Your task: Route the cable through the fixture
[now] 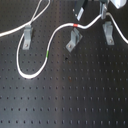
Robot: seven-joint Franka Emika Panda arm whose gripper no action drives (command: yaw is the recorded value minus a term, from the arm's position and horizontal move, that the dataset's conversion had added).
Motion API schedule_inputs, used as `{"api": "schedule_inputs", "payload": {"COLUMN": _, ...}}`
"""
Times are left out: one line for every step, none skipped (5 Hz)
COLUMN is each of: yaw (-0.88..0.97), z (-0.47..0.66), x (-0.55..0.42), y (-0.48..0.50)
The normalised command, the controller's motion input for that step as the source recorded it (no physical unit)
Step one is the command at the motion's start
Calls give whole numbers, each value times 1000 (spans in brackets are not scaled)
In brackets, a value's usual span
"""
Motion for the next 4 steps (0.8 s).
{"api": "schedule_inputs", "payload": {"yaw": 997, "z": -60, "x": 2, "y": -11}}
{"api": "schedule_inputs", "payload": {"yaw": -29, "z": 0, "x": 0, "y": 0}}
{"api": "schedule_inputs", "payload": {"yaw": 560, "z": 76, "x": -139, "y": 187}}
{"api": "schedule_inputs", "payload": {"yaw": 757, "z": 25, "x": -38, "y": 43}}
